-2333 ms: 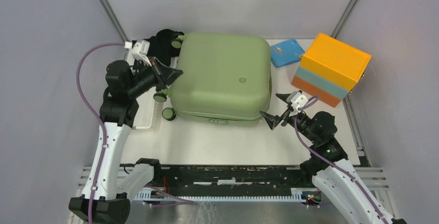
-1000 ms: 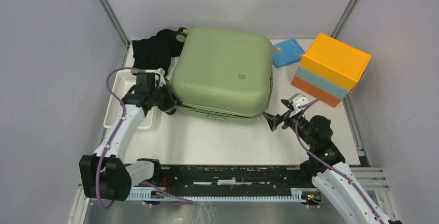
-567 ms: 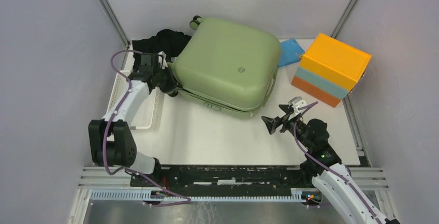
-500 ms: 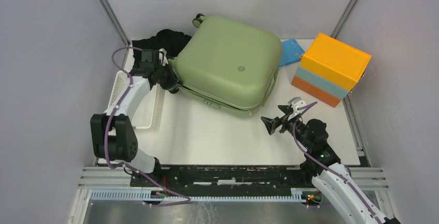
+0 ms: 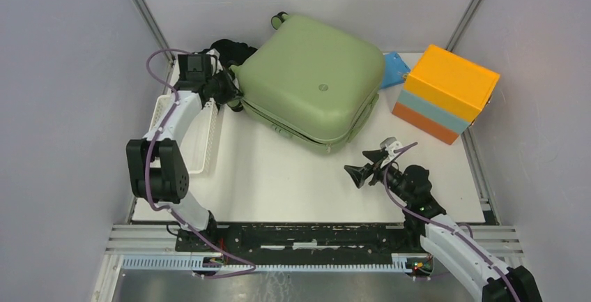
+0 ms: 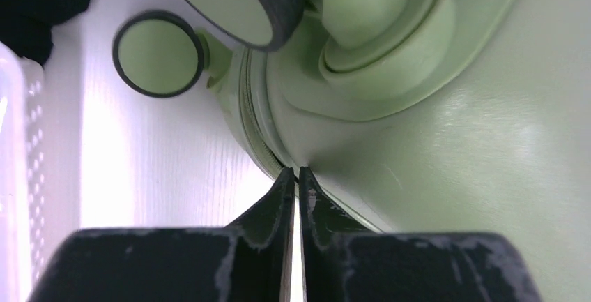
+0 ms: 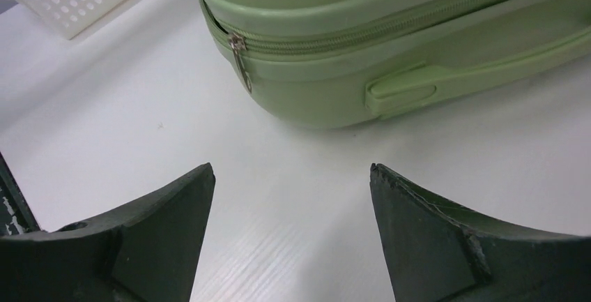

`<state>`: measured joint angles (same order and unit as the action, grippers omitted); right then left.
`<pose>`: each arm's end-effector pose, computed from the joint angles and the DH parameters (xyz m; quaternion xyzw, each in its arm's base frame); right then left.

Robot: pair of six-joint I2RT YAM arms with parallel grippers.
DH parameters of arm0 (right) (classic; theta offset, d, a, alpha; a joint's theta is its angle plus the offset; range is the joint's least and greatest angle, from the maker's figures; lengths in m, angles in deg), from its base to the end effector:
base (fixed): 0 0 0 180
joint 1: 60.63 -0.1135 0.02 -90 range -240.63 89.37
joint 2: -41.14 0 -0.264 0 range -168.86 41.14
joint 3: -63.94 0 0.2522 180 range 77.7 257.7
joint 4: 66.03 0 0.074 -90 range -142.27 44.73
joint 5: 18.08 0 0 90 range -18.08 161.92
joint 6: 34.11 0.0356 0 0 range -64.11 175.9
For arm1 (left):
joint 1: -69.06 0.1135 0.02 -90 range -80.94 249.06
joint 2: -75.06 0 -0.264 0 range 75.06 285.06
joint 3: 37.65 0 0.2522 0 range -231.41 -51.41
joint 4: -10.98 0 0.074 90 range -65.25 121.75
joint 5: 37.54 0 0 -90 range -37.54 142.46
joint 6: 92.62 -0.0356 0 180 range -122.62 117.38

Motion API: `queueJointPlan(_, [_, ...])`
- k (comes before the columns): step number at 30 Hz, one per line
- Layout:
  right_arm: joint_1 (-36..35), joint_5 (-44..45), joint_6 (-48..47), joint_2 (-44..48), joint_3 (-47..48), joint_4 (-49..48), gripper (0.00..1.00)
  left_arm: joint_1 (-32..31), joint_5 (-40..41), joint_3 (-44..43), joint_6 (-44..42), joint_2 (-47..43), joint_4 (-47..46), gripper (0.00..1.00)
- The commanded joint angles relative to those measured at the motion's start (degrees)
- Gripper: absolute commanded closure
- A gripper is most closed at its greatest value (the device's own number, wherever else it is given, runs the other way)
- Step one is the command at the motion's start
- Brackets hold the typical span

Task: Open, take out, and arrange the luggage
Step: Adjust the luggage at the center of the board, then unzip the luggage at the center of the board.

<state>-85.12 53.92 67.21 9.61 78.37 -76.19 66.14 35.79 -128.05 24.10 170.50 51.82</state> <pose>0.1257 0.0693 0.1644 -0.1878 0.7226 0.3128 0.5871 0.3705 -0.0291 0.2765 -0.1358 0.9085 -0.2249 0.3249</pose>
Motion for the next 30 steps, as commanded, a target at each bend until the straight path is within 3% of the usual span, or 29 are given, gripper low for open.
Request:
queueJointPlan(1, [-2.15,0.6,0.53,-1.84,-2.78,-15.16,0.13,1.35,-1.17,1.31,-1.52,-8.86,-12.66,0.84])
queueJointPlan(9, [-7.9,5.75,-0.15,-10.11,-6.49,-30.29,0.19,1.34,-10.58,14.91,-4.59,-27.23,-15.74,0.35])
queueJointPlan(13, [-11.65,8.7,-1.29,-15.25,-5.39,-32.41,0.23,1.38,-11.53,22.04,-8.05,-34.7,-14.03,0.21])
queueJointPlan(19, [-18.15,16.91,-2.73,-20.31,-3.99,-33.92,0.31,1.25,-7.88,29.29,-12.69,-38.92,-10.59,0.2])
queueJointPlan(24, [-20.89,25.9,-1.38,-21.87,-5.64,-38.06,0.36,1.25,-7.56,30.14,-12.68,-40.76,-9.87,0.2])
queueJointPlan(30, [-22.19,27.1,0.69,-29.76,-3.58,-43.84,0.41,1.25,-7.36,30.3,-12.55,-41.61,-10.02,0.2])
